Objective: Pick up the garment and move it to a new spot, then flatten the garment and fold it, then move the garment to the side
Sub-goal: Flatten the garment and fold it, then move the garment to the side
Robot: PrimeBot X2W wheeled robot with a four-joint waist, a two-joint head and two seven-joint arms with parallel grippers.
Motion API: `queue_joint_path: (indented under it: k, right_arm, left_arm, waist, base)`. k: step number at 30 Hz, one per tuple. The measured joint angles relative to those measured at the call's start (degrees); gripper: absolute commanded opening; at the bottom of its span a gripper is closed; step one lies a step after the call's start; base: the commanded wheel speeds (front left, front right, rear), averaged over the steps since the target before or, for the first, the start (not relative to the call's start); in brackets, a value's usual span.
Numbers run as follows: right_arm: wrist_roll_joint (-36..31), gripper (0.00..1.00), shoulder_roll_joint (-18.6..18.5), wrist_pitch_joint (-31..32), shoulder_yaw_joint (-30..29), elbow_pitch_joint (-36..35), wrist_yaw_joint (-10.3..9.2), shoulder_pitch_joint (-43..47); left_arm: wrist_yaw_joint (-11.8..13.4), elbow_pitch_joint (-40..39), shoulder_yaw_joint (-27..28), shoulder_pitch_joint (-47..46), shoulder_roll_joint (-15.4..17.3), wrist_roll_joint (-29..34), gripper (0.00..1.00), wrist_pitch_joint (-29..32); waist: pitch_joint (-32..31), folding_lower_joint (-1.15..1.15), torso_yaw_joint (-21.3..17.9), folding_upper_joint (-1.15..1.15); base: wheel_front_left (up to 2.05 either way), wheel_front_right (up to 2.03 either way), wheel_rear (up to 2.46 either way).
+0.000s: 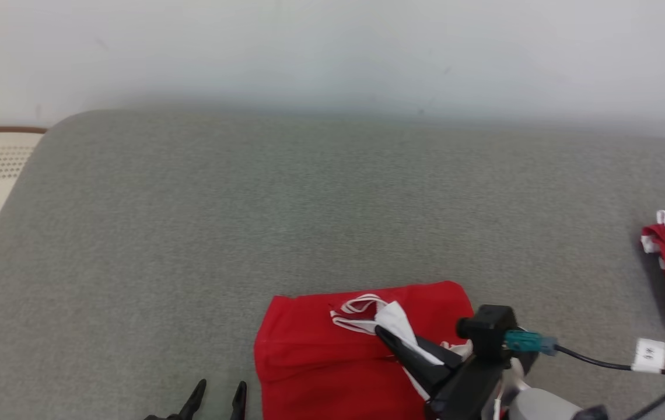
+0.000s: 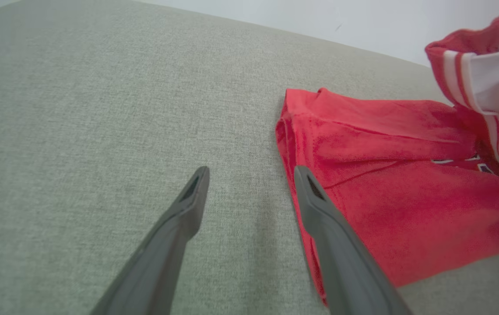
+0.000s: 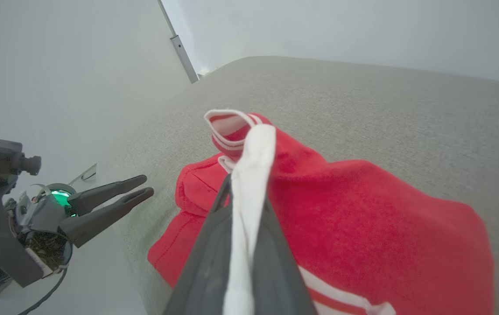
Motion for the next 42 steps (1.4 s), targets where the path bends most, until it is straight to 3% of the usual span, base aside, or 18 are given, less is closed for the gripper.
queue_joint_path:
  k: [14,15,16,17,18,24,29,33,42]
  right_arm:
    - [1.07,0.03,9.44,-5.32,7.3,17.86,-0.03,-8.48]
    - [1.07,0.25,9.44,-5.32,7.3,17.86,-0.03,-8.48]
    - [1.45,0.25,10.18,-5.42,8.0,18.94,-0.03,-8.92]
    - [2.77,0.69,10.94,-5.87,8.01,19.6,-0.02,-9.09]
    - [4.69,1.0,11.79,-6.27,7.87,20.16,-0.02,-9.13]
    - [8.81,1.0,10.72,-8.69,4.93,19.36,-0.02,-12.0]
    - [8.6,1.0,5.28,-9.0,-6.93,16.31,-0.02,-9.05]
    - [7.12,1.0,3.23,-8.99,-11.47,16.18,-0.03,-2.31]
    - [6.8,1.0,3.34,-9.0,-12.45,19.05,-0.02,5.84]
  left_arm:
    - [0.08,0.63,-1.9,1.88,0.0,-0.54,1.0,0.0]
    - [0.08,0.63,-1.9,1.88,0.0,-0.54,1.0,0.0]
    - [0.09,0.64,-1.92,2.09,0.01,-0.64,1.0,0.0]
    - [0.13,0.7,-1.93,2.29,0.01,-0.87,1.0,0.0]
    - [0.38,0.74,-1.94,2.35,0.01,-1.22,1.0,0.0]
    - [1.01,0.31,-1.58,2.21,0.0,-1.56,1.0,0.0]
    - [1.33,-0.48,-0.68,1.63,0.01,-1.37,1.0,0.0]
    - [1.47,-0.71,-0.23,1.21,0.0,-0.94,1.0,0.0]
    - [1.04,-1.23,-0.36,0.71,0.0,-0.14,1.0,0.0]
  waist:
    - [-0.2,0.0,10.66,0.0]
    - [-0.2,0.0,10.66,0.0]
    - [-0.17,0.0,11.3,0.0]
    - [-0.11,0.0,11.89,0.0]
    - [-0.03,0.0,12.4,-0.01]
    - [0.87,0.0,12.59,0.0]
    - [0.98,0.0,9.72,0.0]
    - [0.96,0.0,7.8,0.0]
    - [1.54,0.0,7.38,0.0]
  base:
    - [0.0,0.0,0.0]
    - [0.0,0.0,0.0]
    - [0.0,0.0,0.0]
    - [0.0,0.0,0.0]
    - [0.0,0.0,0.0]
    - [0.0,0.0,0.0]
    - [0.0,0.0,0.0]
    - [0.0,0.0,0.0]
    - [0.0,0.0,0.0]
